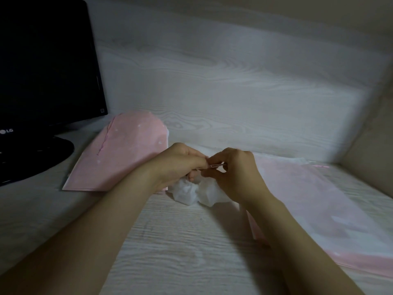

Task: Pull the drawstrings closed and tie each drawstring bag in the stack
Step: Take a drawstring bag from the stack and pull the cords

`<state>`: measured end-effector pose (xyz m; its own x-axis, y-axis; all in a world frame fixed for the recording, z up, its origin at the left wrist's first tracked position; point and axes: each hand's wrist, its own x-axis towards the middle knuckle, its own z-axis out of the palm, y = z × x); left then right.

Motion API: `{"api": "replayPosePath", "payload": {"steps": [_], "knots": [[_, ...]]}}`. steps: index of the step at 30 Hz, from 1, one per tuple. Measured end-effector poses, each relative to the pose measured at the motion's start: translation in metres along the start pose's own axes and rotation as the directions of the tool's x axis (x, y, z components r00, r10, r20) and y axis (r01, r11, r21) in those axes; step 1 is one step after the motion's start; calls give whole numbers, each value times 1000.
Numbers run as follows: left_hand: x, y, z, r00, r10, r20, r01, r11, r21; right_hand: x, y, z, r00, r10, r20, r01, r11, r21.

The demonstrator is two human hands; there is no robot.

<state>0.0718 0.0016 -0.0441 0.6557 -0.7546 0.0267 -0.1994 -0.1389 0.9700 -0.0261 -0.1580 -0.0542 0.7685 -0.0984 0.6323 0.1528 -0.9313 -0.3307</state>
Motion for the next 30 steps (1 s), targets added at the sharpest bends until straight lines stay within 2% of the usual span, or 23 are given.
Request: {"api": "replayPosePath", "payload": {"steps": [4,7,10,13,16,19,23,30], "knots": [[-1,2,2,1000,-26,-14,26,1000,-7,0,2,5,985,-170,35,174,976,-129],[-1,1,4,997,-32,-71,31,999,-14,0,6,8,989,-119,90,133,976,-172],[-5,3,7,990,-20,-142,29,997,67,0,6,11,992,-29,119,49,985,-164],[-3,-2,6,971,32,-236,6,987,158,0,3,9,997,26,74,-21,998,-61],[3,-10,3,948,131,-290,-68,973,219,1,-3,2,988,123,91,-131,988,78],[4,-10,0,926,218,-309,-153,963,223,2,-6,-3,961,244,131,-271,923,273],[3,-8,1,885,346,-311,-229,906,356,3,-10,-4,922,343,180,-387,794,469],[1,-3,9,915,334,-226,-243,904,353,4,-1,3,867,468,168,-477,688,547]]}}
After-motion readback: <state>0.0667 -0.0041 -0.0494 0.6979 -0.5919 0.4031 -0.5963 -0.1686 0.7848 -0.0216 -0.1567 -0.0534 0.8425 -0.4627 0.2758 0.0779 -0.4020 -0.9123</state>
